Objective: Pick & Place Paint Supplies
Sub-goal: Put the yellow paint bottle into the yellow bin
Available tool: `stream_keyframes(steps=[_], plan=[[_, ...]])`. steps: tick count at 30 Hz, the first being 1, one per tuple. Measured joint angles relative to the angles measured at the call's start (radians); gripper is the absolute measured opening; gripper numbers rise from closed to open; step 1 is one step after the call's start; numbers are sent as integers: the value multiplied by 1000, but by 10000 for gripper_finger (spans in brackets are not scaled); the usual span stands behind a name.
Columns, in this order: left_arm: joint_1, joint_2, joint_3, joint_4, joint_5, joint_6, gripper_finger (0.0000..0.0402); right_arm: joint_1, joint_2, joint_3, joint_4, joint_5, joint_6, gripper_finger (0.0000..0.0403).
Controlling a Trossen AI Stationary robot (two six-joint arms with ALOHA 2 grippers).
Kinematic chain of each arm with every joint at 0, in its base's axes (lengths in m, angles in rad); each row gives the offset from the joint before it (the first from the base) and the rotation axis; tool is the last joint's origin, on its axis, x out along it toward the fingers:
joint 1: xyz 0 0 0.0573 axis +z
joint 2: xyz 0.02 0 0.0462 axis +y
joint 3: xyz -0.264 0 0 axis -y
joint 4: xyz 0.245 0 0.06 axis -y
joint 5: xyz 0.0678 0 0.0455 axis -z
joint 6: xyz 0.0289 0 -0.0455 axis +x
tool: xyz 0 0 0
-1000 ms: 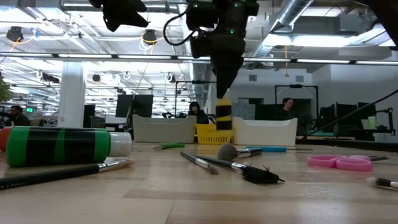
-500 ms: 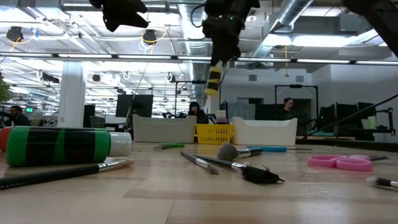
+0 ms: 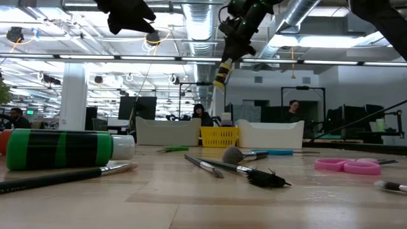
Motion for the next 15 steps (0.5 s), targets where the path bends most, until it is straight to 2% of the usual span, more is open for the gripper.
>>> stream_keyframes(steps=[8,15], plan=[[29,0,0,27,0,-16,195,-86,11,4,75,-40,43,111],[40,0,0,54,0,-27,195,-86,194,81,53,-84,46,111]])
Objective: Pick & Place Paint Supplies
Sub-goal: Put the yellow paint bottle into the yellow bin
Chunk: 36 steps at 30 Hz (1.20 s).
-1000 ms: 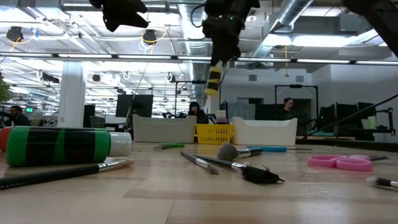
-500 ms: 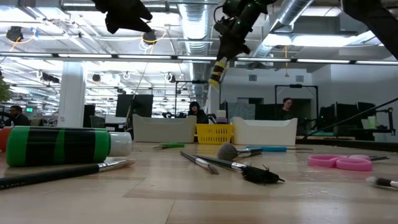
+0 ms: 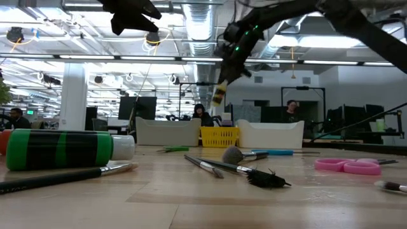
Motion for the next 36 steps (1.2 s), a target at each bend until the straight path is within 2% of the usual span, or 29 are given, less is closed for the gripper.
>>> stream_keyframes(steps=[13,26,36], plan=[[0,0,0,3,-4,-51,195,13,33,-4,-137,12,-39,111],[0,0,0,4,-8,-51,195,63,86,-7,-152,91,-47,111],[0,0,0,1,-7,-51,195,73,98,-19,-163,98,-49,111]])
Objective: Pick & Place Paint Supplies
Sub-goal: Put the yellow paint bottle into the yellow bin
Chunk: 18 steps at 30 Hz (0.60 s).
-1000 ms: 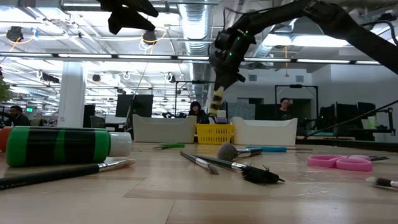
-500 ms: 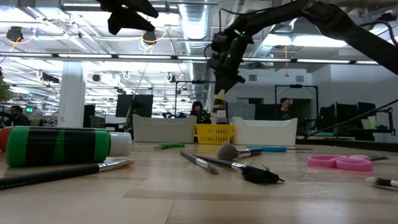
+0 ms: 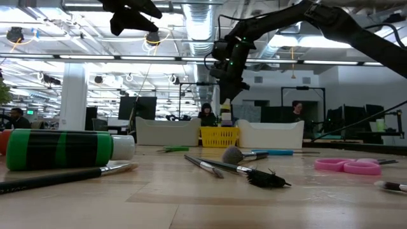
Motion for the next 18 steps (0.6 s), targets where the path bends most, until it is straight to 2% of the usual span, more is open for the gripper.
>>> stream_keyframes(steps=[15,18], plan=[[0,0,0,-1,1,9,195,23,2,-2,11,32,0,111],[0,0,0,-1,1,11,195,24,0,-40,34,49,-6,111]])
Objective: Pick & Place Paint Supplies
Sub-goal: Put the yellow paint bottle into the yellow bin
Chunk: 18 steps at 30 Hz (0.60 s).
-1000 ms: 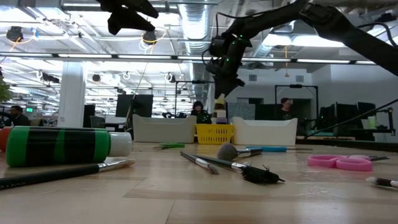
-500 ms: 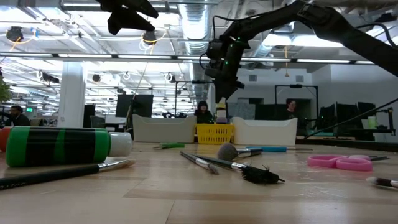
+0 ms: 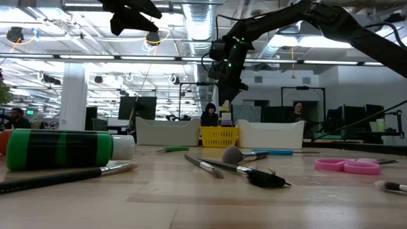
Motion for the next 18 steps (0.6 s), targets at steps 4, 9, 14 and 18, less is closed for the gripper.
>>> stream_keyframes(steps=[4,9,14,18], plan=[[0,0,0,0,3,1,195,0,2,-59,-1,1,-18,111],[0,0,0,0,3,0,195,-1,2,-63,25,1,-21,111],[0,0,0,0,3,0,195,-1,0,-108,45,0,-21,111],[0,0,0,0,2,0,195,1,2,-159,82,-1,-25,111]])
